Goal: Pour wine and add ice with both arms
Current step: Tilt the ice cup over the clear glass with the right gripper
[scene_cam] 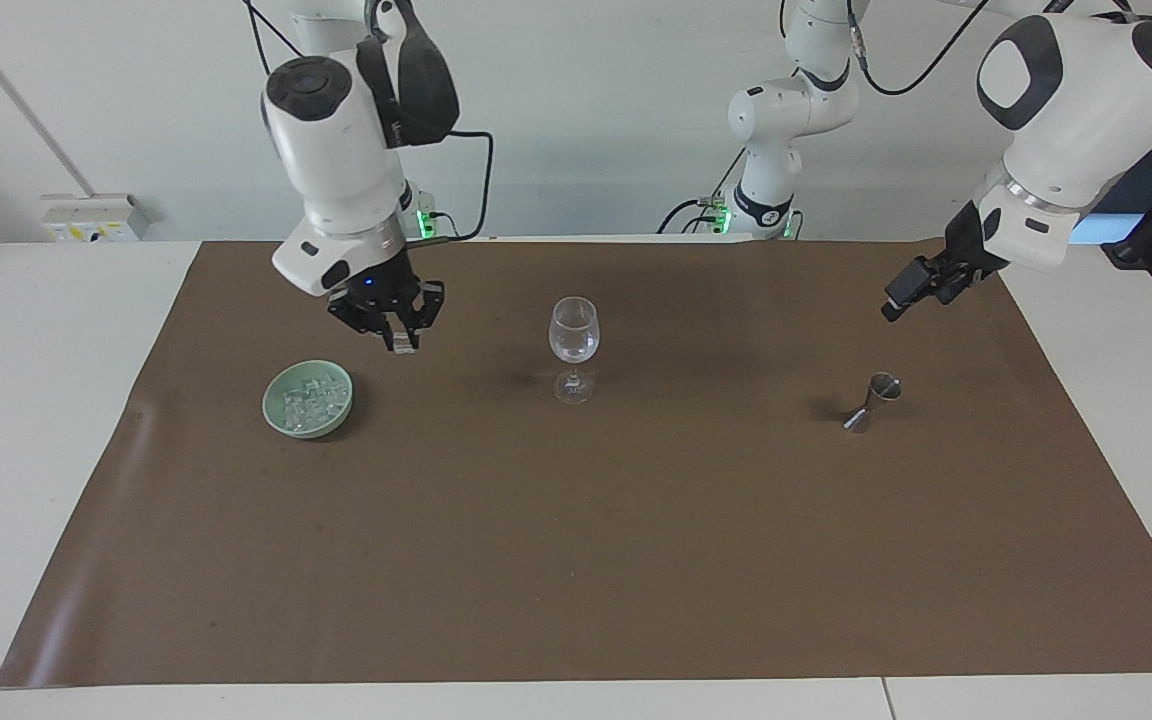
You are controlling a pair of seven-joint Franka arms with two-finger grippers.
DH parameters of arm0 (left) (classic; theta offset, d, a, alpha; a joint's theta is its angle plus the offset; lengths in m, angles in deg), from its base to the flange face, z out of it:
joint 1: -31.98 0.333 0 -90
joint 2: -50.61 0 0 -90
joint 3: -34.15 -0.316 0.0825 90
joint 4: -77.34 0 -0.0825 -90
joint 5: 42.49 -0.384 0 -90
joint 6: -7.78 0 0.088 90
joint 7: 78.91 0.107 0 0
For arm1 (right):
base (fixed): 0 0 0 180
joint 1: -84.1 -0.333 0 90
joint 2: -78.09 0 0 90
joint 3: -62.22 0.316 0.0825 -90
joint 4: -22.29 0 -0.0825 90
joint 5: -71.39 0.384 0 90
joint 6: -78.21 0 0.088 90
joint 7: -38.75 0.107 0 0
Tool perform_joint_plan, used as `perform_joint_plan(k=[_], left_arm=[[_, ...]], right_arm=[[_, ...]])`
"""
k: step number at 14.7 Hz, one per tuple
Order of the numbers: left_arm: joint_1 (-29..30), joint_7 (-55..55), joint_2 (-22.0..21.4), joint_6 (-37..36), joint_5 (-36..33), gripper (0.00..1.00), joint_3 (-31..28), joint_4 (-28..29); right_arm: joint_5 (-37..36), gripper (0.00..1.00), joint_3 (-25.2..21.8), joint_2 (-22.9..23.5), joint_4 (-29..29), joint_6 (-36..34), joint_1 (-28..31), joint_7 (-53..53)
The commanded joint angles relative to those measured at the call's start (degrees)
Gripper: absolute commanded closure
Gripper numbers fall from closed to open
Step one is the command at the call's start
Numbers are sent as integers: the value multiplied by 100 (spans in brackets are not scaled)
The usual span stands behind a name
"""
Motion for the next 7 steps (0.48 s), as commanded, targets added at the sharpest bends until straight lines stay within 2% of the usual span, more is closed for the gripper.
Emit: perform_joint_plan(k=[1, 4, 7], left_arm=[[-77, 544, 103, -27, -265, 0, -83, -309], [-331, 1116, 77, -80, -503, 0, -170, -459], [-910, 1292, 16, -202, -635, 0, -871, -468]], right_arm=[[19, 100, 23, 403, -472, 159, -431, 733], [186, 100, 23, 500, -472, 644, -1072, 1620], [177, 100, 23, 553, -403, 663, -1688, 2175]])
